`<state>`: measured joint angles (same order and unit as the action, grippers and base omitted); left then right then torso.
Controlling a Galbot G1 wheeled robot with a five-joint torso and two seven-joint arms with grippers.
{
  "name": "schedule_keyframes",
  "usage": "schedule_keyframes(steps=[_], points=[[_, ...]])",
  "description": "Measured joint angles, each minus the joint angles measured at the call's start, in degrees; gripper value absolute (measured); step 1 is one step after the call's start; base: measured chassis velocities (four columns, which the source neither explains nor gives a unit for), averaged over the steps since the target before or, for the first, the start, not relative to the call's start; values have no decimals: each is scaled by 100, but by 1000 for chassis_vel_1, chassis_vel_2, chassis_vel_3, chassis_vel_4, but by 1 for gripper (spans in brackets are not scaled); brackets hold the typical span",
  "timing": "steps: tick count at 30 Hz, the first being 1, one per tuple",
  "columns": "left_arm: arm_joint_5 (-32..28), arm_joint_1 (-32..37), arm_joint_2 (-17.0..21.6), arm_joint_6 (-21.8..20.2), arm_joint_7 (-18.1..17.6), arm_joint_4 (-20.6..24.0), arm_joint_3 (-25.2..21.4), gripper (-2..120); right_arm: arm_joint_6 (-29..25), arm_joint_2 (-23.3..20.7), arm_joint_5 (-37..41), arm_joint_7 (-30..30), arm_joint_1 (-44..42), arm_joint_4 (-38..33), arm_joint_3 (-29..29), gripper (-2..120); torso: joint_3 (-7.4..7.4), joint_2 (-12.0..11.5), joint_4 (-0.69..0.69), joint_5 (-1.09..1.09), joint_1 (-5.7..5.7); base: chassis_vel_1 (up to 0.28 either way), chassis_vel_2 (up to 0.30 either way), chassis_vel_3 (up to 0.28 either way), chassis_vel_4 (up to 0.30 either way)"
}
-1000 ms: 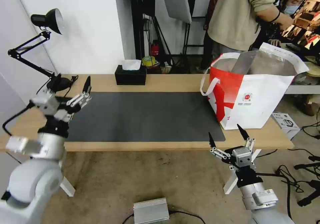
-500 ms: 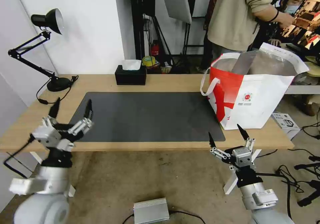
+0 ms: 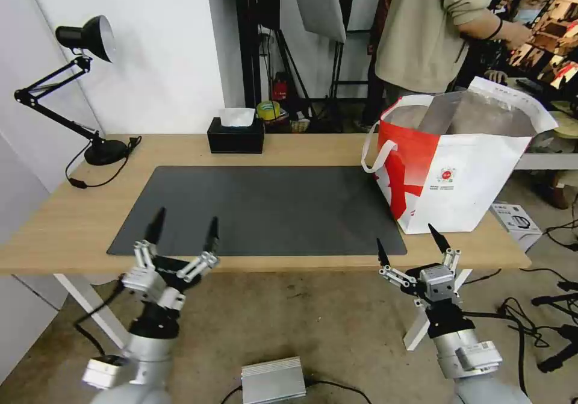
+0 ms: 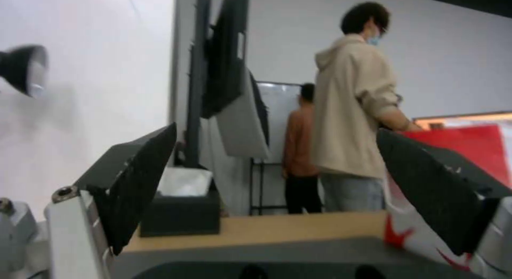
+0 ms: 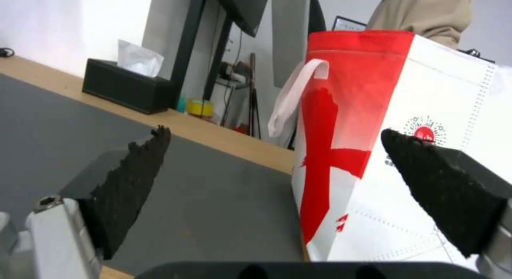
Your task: Pick up the trash from the table and place it into the takeout bag.
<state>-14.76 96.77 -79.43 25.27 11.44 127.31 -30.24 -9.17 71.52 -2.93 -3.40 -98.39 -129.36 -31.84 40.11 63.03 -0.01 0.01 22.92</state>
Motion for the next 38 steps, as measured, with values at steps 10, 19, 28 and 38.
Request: schedule_keyframes(steps=[10,19,28,38], points=[[490,159,-166,77,90,-321,401,100,0,0,0,0,0,0,0,100,0,0,0,0,-1,0,0,0,0],[596,187,-238,250,121,-525,392,100,0,0,0,0,0,0,0,100,0,0,1,-1,0,0,0,0,0],[584,140,-206,300,93,-591,236,100,0,0,0,0,0,0,0,100,0,-1,1,-1,0,0,0,0,0],[571,73,-159,306,40,-583,199,100,0,0,0,0,1,0,0,100,0,-1,1,-1,0,0,0,0,0]])
